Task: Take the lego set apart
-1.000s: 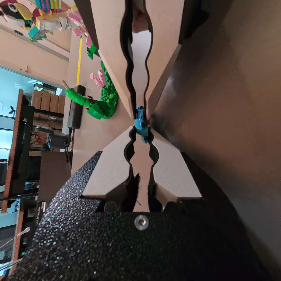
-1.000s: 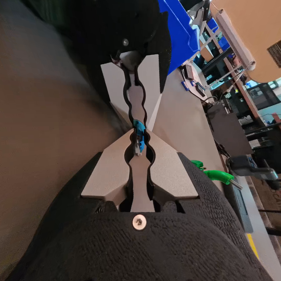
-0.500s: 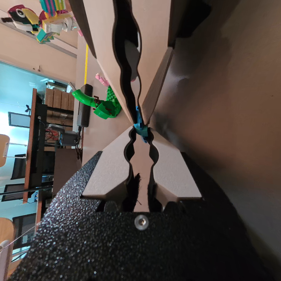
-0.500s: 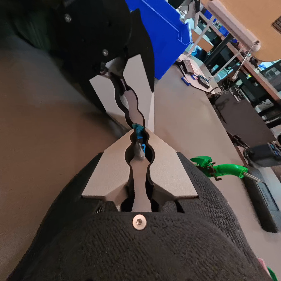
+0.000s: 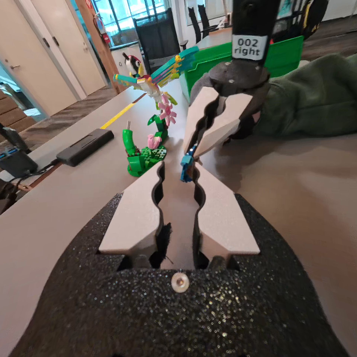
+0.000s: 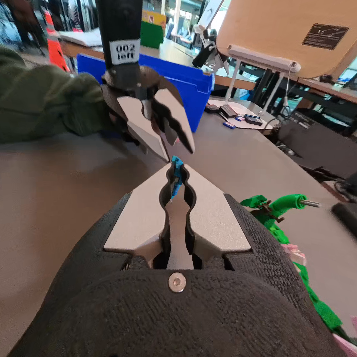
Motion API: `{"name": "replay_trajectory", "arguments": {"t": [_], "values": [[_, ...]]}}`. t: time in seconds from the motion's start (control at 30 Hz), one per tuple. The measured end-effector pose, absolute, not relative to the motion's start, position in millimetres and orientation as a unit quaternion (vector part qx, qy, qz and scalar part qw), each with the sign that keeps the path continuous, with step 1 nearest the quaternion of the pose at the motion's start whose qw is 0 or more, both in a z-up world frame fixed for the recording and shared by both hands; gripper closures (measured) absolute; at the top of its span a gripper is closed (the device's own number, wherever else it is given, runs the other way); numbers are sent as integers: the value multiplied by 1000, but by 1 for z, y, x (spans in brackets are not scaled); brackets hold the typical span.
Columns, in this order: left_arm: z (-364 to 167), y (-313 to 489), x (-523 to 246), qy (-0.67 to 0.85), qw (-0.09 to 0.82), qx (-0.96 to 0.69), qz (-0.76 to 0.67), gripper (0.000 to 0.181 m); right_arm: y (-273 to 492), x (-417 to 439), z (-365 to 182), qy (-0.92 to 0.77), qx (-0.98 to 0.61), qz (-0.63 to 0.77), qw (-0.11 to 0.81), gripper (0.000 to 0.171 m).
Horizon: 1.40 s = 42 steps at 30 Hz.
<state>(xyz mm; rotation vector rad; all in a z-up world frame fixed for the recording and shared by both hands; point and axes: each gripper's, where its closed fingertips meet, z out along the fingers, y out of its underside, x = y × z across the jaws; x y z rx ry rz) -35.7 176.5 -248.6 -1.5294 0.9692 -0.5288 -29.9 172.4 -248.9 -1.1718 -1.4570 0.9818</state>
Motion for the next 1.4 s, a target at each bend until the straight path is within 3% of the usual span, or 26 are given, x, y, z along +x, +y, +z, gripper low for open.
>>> {"name": "replay_trajectory", "arguments": {"t": [0.17,0.37,0.67,1.03,1.4], "values": [[-253,167,-25,417,557,-657,-289,173,167,-27,-240,-571,-488,482,452,167],[-245,158,-26,394,518,-654,-386,175,162,-26,-235,-561,-483,514,434,167],[-247,157,-32,409,512,-655,-377,175,160,-30,-238,-557,-495,515,424,168],[-254,155,-28,414,495,-663,-379,176,158,-19,-241,-537,-515,578,336,168],[-259,150,-27,440,488,-662,-362,176,157,-19,-249,-578,-515,527,351,171]]}}
